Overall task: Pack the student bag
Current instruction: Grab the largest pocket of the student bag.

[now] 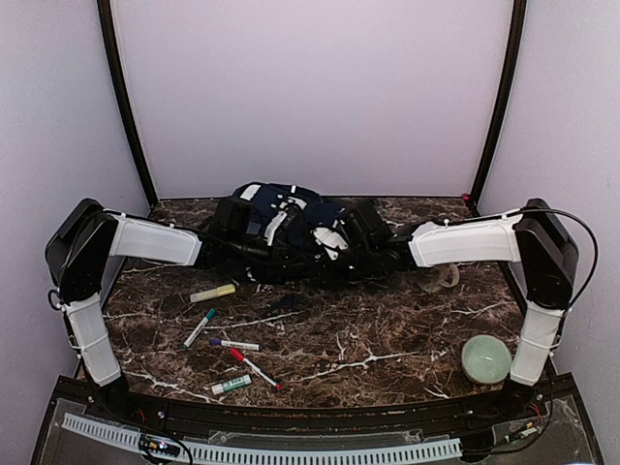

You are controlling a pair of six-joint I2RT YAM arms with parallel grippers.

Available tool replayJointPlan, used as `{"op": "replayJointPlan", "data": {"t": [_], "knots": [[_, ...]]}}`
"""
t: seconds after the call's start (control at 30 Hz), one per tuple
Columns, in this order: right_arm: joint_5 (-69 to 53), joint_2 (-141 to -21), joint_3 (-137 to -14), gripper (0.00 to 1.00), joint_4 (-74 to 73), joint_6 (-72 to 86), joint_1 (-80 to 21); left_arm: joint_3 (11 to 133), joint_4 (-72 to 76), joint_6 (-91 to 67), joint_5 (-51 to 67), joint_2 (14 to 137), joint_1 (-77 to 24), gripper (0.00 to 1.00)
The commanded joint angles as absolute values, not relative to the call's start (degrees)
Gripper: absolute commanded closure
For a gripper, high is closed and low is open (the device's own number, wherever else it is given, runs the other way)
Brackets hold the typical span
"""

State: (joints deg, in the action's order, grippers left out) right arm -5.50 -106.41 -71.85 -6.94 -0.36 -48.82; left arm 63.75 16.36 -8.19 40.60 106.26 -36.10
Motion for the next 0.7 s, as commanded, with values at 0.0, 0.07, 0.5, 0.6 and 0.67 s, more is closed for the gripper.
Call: {"op": "replayJointPlan", "data": {"t": [0.0,0.07,0.5,0.6,0.67], "knots": [[0.8,-108.3,-77.3,0.62,0.4,-1.5,-48.2,66.5,23.3,-10.6,53.5,104.8,-37.6,1.0],[2.6,-108.9,-78.9,0.66,0.2,-2.4,-48.1,67.3,21.4,-9.9,53.7,105.2,-37.7,1.0],[-2.0,-103.8,-75.5,1.0,-3.1,-6.5,-47.4,68.6,15.4,-6.5,50.0,104.9,-37.9,1.0],[-5.3,-101.3,-73.1,1.0,-8.3,-7.5,-47.2,68.9,13.6,-5.1,47.4,104.8,-37.8,1.0],[-7.3,-99.9,-71.5,1.0,-11.5,-7.6,-46.8,69.1,12.2,-3.8,45.3,104.6,-37.9,1.0]]}}
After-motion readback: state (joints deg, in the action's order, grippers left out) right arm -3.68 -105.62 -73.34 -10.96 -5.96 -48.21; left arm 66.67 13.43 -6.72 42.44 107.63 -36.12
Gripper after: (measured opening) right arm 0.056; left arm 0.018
